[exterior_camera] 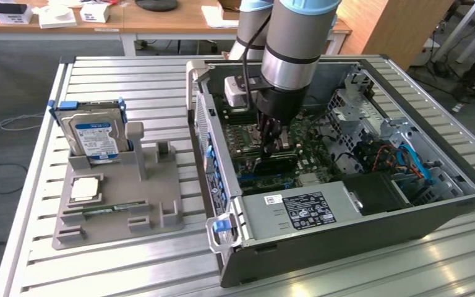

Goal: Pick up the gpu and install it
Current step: 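Press down on the gpu until it lock into place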

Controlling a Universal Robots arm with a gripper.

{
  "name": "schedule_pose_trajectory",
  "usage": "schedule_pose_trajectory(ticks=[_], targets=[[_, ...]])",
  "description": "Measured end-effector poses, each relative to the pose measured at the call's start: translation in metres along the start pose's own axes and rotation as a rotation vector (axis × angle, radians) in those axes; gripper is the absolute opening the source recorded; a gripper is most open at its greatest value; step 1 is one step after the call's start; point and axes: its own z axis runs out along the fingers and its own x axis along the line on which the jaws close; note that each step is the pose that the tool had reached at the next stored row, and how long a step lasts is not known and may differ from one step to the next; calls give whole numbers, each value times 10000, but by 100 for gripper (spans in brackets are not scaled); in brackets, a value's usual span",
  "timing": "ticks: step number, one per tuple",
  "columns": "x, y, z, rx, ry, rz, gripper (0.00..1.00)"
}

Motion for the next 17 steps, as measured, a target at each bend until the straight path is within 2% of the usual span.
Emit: schedule_pose_trajectory(ticks=[17], targets=[[0,2,17,1,-3,0,11]])
